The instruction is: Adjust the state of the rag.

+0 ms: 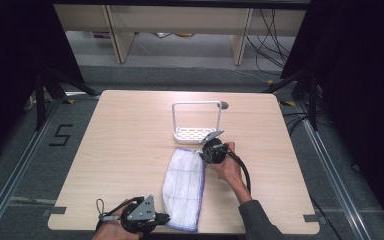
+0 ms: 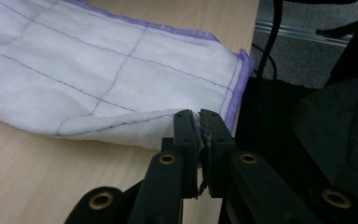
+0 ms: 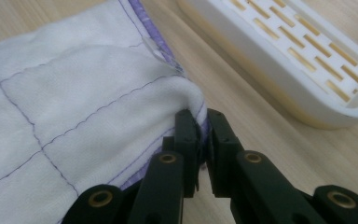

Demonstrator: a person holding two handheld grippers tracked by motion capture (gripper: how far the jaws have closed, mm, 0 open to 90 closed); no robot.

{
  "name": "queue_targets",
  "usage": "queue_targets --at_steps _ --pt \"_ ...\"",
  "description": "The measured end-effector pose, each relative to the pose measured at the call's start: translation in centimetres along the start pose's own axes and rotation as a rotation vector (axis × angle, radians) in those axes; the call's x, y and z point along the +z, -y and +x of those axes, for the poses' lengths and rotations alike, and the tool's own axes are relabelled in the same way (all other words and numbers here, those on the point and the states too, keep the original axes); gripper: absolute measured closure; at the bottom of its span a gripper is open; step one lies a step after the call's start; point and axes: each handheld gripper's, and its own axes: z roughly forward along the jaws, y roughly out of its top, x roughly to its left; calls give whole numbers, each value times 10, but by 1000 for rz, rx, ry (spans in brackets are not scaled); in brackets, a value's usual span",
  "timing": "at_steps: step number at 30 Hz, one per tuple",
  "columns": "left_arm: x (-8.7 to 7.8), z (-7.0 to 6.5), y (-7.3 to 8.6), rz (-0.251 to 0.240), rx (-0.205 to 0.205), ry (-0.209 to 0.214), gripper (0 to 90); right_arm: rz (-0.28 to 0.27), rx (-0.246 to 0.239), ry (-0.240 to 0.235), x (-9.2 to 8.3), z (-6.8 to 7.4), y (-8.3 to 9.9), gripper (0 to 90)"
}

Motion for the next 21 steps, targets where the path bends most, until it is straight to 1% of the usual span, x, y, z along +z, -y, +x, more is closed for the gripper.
queue_targets --at_steps 1,2,3,4,5,6,7,8,9,10,11,12,13,14,15,16,17,18,19,20,21 --pt "0 0 0 0 0 0 851 28 12 -14 0 1 0 838" --pt "3 0 2 3 -18 21 846 30 8 -8 2 1 0 814" --pt "3 1 2 -11 -34 38 831 23 4 -8 4 0 0 780" --pt "1 2 2 -17 -68 41 807 1 18 18 4 1 1 749" --pt "1 2 2 -17 -68 41 765 1 18 18 4 1 1 749" --pt "-4 6 1 -38 -75 59 696 -3 52 39 -1 -1 1 693" --pt "-6 6 0 -68 -99 60 641 7 72 37 -6 -2 1 671" --pt "-10 9 0 -81 -94 42 613 -2 87 49 -12 -4 1 638" --pt "-14 14 -2 -86 -104 24 596 -15 97 54 -17 -6 1 603" --pt "-14 14 -2 -86 -104 24 566 -15 97 54 -17 -6 1 603" --pt "-20 21 -3 -105 -130 -5 537 -52 143 55 -29 -11 2 581" --pt "-21 26 -4 -131 -144 -13 515 -46 159 41 -33 -13 2 563" --pt "-24 31 -5 -127 -163 -25 501 -63 161 41 -35 -15 4 549" --pt "-26 36 -5 -141 -171 -34 489 -49 176 39 -39 -16 4 537" --pt "-26 40 -6 -155 -203 -51 471 -55 190 44 -42 -17 4 529" --pt "-28 46 -7 -158 -207 -67 449 -60 192 49 -43 -18 4 520" --pt "-28 51 -8 -169 -218 -86 436 -64 182 50 -43 -20 5 508" --pt "-29 58 -10 -164 -216 -116 431 -73 185 59 -42 -21 5 496" --pt "-28 66 -11 -164 -224 -133 425 -81 177 63 -42 -22 5 490" --pt "-28 74 -13 -155 -228 -162 413 -83 218 43 -40 -19 4 484" --pt "-26 83 -14 -161 -246 -182 402 -69 193 46 -39 -20 5 475"
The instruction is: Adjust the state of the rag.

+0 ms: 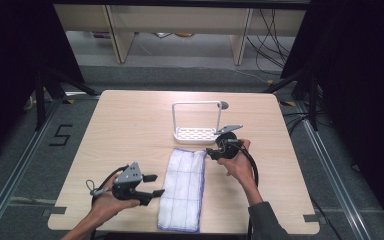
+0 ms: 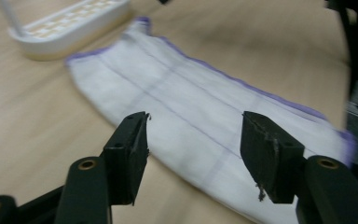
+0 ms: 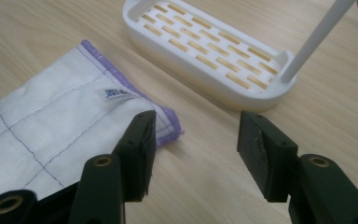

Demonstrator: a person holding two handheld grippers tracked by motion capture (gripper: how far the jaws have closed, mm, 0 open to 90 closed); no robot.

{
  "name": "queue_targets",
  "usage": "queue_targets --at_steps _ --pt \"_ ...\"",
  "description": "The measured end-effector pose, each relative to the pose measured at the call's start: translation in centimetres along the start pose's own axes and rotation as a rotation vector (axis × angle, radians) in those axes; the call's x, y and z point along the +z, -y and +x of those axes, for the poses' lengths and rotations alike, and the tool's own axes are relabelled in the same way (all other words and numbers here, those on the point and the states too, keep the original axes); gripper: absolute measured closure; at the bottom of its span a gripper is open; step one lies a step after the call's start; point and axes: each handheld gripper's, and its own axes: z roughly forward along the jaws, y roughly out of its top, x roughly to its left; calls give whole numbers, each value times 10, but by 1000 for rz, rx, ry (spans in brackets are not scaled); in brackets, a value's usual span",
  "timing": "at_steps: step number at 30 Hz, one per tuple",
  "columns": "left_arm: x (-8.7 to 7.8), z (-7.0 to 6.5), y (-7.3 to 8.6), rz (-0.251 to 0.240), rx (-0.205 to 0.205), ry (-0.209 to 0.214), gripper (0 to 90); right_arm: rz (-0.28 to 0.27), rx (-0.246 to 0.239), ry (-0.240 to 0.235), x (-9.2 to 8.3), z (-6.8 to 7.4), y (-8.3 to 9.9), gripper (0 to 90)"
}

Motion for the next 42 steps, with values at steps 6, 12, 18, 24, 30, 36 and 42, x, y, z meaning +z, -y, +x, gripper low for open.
queue_targets --at_steps 6,12,18,24,30,36,42 --pt "31 41 -14 32 -34 -96 383 35 37 -13 12 6 0 437" --pt "61 68 -28 75 -58 -146 362 37 19 5 23 8 -3 406" --pt "84 80 -37 98 -92 -131 357 50 33 -5 39 9 -3 402" --pt "102 80 -35 148 -70 -117 367 55 47 0 39 11 -4 403" --pt "111 81 -36 160 -55 -99 442 70 49 7 42 8 -1 403" --pt "116 77 -36 158 -2 -85 654 96 10 30 47 12 -1 416" --pt "114 76 -35 142 27 -81 827 81 -4 36 43 10 -2 419"
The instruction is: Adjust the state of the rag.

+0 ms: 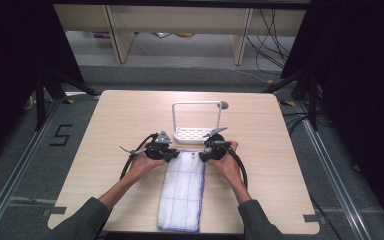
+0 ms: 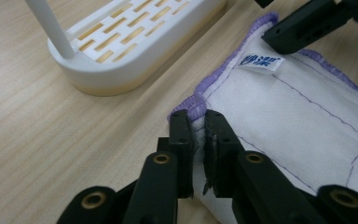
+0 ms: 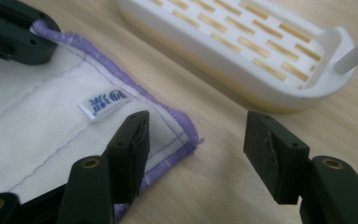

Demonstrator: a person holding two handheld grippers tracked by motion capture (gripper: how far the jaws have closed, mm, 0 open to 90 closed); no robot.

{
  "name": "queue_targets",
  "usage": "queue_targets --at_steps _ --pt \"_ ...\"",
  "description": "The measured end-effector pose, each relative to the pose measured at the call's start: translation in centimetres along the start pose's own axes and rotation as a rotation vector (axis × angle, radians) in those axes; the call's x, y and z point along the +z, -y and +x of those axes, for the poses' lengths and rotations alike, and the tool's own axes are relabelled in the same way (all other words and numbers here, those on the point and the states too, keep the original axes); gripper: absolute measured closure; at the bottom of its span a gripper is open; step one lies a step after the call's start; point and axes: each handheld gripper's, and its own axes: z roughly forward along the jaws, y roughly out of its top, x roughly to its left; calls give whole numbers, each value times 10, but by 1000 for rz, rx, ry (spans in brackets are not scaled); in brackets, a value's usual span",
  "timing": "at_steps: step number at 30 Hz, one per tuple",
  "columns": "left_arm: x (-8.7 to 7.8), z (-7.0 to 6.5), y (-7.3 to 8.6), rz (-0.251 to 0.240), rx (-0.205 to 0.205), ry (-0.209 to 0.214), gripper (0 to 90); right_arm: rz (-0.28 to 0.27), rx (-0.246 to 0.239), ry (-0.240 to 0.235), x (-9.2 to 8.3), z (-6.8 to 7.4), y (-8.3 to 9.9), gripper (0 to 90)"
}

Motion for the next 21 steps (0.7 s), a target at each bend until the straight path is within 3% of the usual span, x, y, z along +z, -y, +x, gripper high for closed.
queue_targets --at_steps 2,6,8,11,12,14,17,18,21 --pt "-2 1 0 -3 -7 -1 835 -30 17 -8 -5 -2 -1 421" --pt "-4 1 0 -13 -19 5 835 -33 40 -15 -7 -2 -2 417" --pt "-4 1 1 -12 -18 5 836 -31 19 -22 -4 -2 -2 414" --pt "-5 2 1 -12 -18 4 835 -24 37 -28 3 2 -1 411" --pt "-4 2 1 -23 -30 3 835 -7 6 -34 3 1 -1 412" --pt "-5 2 2 -17 -25 2 833 0 21 -31 5 4 -1 415" --pt "-4 1 2 -27 -37 0 833 4 -3 -26 9 4 -1 425" --pt "-4 2 3 -13 -21 0 832 2 -7 -22 10 4 -1 430" --pt "-3 3 4 -9 -25 1 827 -2 -11 -38 10 5 0 495"
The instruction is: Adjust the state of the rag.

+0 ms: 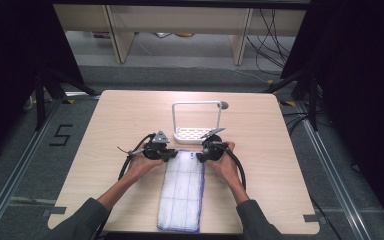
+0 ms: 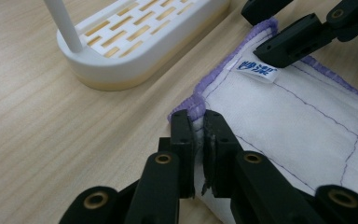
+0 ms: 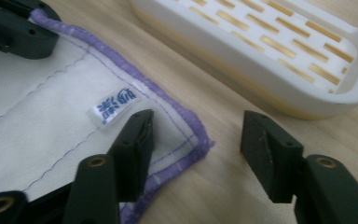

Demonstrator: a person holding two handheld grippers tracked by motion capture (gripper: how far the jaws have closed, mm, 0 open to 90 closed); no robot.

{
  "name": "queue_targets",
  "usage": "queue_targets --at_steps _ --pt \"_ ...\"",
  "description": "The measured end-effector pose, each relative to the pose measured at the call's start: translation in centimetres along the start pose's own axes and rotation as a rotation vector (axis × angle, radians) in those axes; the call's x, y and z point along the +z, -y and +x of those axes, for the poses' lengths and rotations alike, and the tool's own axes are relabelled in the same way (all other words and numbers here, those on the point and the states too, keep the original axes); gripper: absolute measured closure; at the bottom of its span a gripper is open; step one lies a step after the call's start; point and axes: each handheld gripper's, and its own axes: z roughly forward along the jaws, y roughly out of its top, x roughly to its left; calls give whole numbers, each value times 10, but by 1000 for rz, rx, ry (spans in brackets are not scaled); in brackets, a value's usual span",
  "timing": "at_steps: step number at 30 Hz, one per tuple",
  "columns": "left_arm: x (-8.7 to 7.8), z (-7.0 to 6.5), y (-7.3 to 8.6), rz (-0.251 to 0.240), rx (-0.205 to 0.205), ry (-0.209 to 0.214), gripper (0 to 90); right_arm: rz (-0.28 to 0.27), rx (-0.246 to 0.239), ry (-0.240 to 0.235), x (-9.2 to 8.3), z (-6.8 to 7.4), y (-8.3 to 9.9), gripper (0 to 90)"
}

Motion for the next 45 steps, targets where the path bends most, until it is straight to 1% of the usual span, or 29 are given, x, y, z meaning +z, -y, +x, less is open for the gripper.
queue_targets --at_steps 1,3,4,5,6,8,10,13,17,19,20,21,22,23,24,27,28,29,30,32,34,35,36,37,38,41,42,44,45 --pt "0 0 0 1 0 0 826 -3 -7 -13 0 0 0 521" --pt "0 0 0 0 -4 1 824 -2 9 -25 0 1 0 572" --pt "0 0 0 1 -3 0 822 2 32 -35 -1 2 1 585" --pt "0 0 0 1 -2 1 821 -12 24 -35 0 2 2 597" --pt "0 0 0 -1 -5 2 820 -3 45 -43 -1 3 2 605" --pt "0 1 1 -3 -9 4 820 -9 32 -52 -1 2 3 642" --pt "1 1 1 -6 -19 8 820 -8 53 -58 -2 3 3 672" --pt "0 1 1 -5 -18 7 825 -18 49 -96 -1 3 5 784" --pt "0 1 1 -6 -17 9 833 -31 14 -99 -2 5 6 838" --pt "-1 1 1 -7 -18 9 836 -47 5 -92 -1 6 6 847" --pt "-2 1 0 -14 -11 11 837 -31 6 -96 -3 7 6 849" --pt "-2 -1 -1 -38 -34 8 838 -32 0 -95 -3 7 6 850" --pt "-5 0 -1 -24 -18 9 840 -34 -12 -88 -4 7 6 852" --pt "-5 0 -1 -24 -18 9 840 -33 0 -96 -5 7 6 853" --pt "-7 -2 -2 -48 -38 11 841 -55 -4 -88 -4 7 7 854" --pt "-11 -3 -3 -55 -29 10 842 -50 -15 -87 -7 7 7 855" --pt "-14 -3 -4 -47 -12 14 842 -58 -20 -89 -9 7 7 855" --pt "-16 -6 -5 -69 -26 12 843 -79 -10 -92 -11 9 6 855" --pt "-18 -6 -5 -74 -21 14 843 -71 -23 -92 -14 9 6 856" --pt "-22 -7 -6 -76 -18 11 843 -84 -31 -97 -17 10 5 856" --pt "-24 -8 -6 -83 -25 19 843 -102 -12 -94 -20 12 5 856" --pt "-25 -7 -6 -73 -13 28 844 -102 -28 -97 -22 12 5 856" --pt "-25 -9 -6 -88 -34 28 845 -107 -44 -94 -24 11 5 856" --pt "-26 -8 -6 -82 -30 35 845 -101 -29 -106 -25 12 5 856" --pt "-27 -9 -6 -86 -33 33 846 -106 -27 -101 -25 13 5 856" --pt "-28 -9 -6 -84 -32 30 847 -112 -43 -96 -27 14 5 856" --pt "-29 -9 -6 -82 -21 30 846 -111 -52 -105 -27 14 5 856" --pt "-29 -10 -7 -91 -28 23 847 -112 -66 -105 -28 13 4 856" --pt "-30 -10 -7 -90 -26 32 847 -128 -76 -93 -28 13 4 857"
